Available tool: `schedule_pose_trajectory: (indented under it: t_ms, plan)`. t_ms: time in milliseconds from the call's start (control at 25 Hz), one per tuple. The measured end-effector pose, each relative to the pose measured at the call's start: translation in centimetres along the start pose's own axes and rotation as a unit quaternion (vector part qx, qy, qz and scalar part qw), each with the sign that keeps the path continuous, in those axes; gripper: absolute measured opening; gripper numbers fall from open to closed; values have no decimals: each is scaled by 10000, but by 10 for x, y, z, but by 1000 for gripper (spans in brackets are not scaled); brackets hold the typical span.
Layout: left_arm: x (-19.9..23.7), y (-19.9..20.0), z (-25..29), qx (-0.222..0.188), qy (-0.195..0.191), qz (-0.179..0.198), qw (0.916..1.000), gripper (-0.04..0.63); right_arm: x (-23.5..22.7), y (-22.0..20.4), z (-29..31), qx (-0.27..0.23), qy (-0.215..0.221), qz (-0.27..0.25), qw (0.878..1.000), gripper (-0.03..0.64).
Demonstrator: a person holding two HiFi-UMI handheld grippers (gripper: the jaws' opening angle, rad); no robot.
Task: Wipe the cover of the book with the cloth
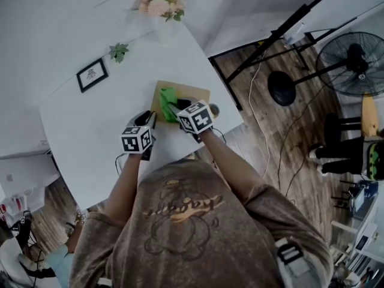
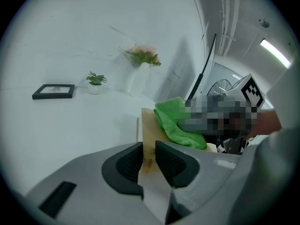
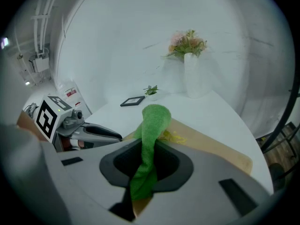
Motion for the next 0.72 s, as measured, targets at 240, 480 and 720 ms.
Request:
schedule_pose_trajectory:
  t_ms: [240, 480, 720]
  plan:
    - [-2, 1, 0, -18, 12, 8, 10000, 84, -13, -11, -21, -114, -138, 85, 9998, 64]
    - [-4, -1, -1, -35, 3, 3, 10000, 84, -29, -25, -44, -228, -321, 241, 9989, 64]
    - [-5, 0, -1, -29, -7, 17, 10000, 83, -52, -44, -75, -408, -506, 615, 9960, 64]
Point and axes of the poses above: the fingertips, and each gripper's own axes: z forward along the fingers, x to its left, y out of its top, the point moved 9 cm from there along -z, backward along the fingers, and after that the axes turned 12 degrees about z, right-handed, at the moved point
